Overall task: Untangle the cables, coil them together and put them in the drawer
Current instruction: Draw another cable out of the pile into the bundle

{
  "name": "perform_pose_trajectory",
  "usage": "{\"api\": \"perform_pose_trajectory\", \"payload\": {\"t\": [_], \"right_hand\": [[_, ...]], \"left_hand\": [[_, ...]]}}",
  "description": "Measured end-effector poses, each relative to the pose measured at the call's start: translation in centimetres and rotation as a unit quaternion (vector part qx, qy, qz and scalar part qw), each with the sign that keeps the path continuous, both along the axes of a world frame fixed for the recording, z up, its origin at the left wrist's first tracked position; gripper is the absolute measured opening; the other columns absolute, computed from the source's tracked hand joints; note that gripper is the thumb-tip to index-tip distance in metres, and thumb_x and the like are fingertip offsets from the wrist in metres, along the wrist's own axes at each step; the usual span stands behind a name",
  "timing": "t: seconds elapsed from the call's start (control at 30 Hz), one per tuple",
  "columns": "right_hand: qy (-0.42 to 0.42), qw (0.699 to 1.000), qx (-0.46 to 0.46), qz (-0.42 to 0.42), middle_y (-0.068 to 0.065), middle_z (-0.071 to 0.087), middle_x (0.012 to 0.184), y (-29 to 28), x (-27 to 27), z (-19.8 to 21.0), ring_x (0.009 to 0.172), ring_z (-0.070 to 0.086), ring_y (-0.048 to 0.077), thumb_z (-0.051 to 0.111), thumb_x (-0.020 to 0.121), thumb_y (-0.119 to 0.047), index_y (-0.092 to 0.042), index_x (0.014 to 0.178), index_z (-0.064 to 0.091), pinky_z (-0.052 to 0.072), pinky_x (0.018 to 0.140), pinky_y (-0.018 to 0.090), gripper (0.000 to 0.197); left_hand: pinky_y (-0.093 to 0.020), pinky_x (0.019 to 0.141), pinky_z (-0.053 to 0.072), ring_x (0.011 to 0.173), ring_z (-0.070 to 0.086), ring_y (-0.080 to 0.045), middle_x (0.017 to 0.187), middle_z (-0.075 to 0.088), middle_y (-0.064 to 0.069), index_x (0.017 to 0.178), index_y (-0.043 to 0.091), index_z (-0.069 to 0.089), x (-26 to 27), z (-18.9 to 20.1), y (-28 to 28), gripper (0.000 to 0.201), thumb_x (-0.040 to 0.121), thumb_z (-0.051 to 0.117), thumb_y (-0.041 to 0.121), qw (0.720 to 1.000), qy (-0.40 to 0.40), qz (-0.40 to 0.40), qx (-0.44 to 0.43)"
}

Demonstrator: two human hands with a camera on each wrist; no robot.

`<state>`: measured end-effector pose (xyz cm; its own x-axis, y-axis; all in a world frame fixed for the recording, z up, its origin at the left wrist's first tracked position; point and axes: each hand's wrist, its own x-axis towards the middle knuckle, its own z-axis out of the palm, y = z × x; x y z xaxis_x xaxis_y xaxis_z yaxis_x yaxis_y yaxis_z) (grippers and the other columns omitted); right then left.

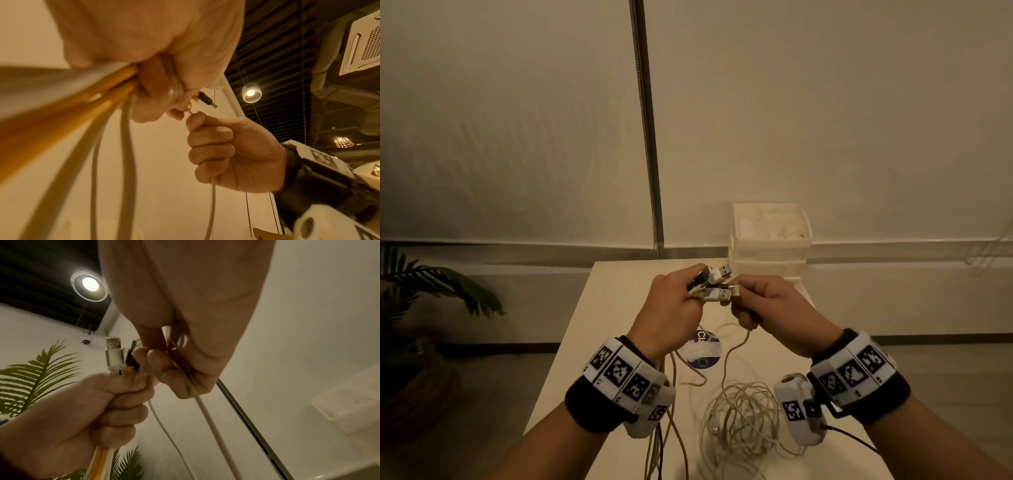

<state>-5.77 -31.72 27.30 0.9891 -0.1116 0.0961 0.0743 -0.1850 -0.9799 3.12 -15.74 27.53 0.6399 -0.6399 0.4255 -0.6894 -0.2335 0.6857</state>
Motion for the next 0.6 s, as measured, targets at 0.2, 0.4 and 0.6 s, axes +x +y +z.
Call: {"api": "perform_pose_trajectory", "payload": {"t": [0.2,0.4,0.6], "right_hand": [[0.000,0.998,0.052,0.020,0.003,0.048,0.059,-0.8,-0.4,-3.0,0.054,0.040,0.014,0.041,0.101,-0.013,-0.005,0.087,0.061,0.034,0.056,0.023,0.026],[0.043,0.999,-0.006,-0.009,0.004,0.044,0.057,-2.0,-1.0,-6.2,0.053,0.037,0.012,0.042,0.101,-0.014,-0.007,0.080,0.060,0.032,0.055,0.025,0.029],[0.000,0.997,0.030,-0.071,0.002,0.035,0.054,-2.4,-0.5,-4.7,0.051,0.029,0.010,0.045,0.100,-0.015,-0.006,0.078,0.058,0.022,0.054,0.029,0.028]], "left_hand": [[-0.009,0.052,0.036,0.058,0.053,0.009,0.062,0.058,0.018,0.088,0.023,0.070,1.9,1.5,1.9,0.022,0.092,0.060,0.003,0.990,0.015,0.110,-0.090],[-0.032,0.052,0.035,0.058,0.046,-0.021,0.063,0.053,0.003,0.074,0.022,0.065,6.9,3.2,5.7,0.023,0.088,0.054,0.008,0.898,0.186,0.289,-0.275],[-0.016,0.082,0.045,0.092,0.060,-0.004,0.106,0.065,0.014,0.129,0.031,0.058,4.4,2.8,4.9,0.045,0.094,0.058,0.003,0.969,0.063,0.216,-0.100]]}}
